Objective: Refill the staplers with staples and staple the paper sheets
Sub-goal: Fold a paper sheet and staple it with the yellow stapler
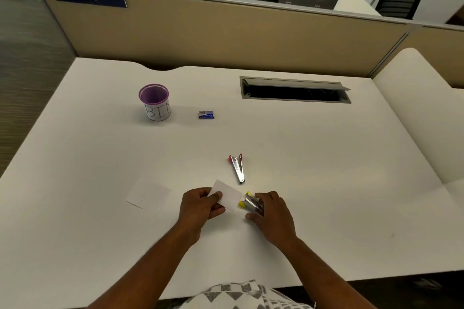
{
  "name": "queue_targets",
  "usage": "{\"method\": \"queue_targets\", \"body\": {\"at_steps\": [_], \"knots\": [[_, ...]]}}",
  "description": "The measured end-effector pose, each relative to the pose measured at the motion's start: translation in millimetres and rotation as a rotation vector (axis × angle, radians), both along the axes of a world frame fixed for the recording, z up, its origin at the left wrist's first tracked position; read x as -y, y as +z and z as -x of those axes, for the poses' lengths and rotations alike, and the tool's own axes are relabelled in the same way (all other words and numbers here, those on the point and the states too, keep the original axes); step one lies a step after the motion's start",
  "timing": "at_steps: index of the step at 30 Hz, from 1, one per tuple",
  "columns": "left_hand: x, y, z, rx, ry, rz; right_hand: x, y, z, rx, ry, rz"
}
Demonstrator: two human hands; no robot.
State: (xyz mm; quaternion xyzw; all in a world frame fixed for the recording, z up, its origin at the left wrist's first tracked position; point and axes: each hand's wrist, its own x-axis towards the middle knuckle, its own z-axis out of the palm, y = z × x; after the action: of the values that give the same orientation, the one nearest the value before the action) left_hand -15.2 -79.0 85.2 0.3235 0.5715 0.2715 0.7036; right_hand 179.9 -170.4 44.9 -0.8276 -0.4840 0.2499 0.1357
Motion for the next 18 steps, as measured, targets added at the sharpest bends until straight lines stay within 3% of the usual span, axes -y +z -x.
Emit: {"method": "queue_targets", "body": {"at_steps": [5, 7, 14, 18], "knots": [[0, -3, 1, 0.039, -0.011, 0.031, -2, -7, 5, 0.209, 0.102, 0.01], [0, -3, 1, 0.048, -0.014, 0.031, -2, -9, 4, 0.185, 0.118, 0.002], [-6, 0, 5, 0.05, 0.011, 0.012, 7, 15, 6, -0.73, -0.221, -0.089], [-6, 0, 4, 0.03, 0.002, -0.004, 16, 27, 15, -0.94, -0.2, -0.092]]}}
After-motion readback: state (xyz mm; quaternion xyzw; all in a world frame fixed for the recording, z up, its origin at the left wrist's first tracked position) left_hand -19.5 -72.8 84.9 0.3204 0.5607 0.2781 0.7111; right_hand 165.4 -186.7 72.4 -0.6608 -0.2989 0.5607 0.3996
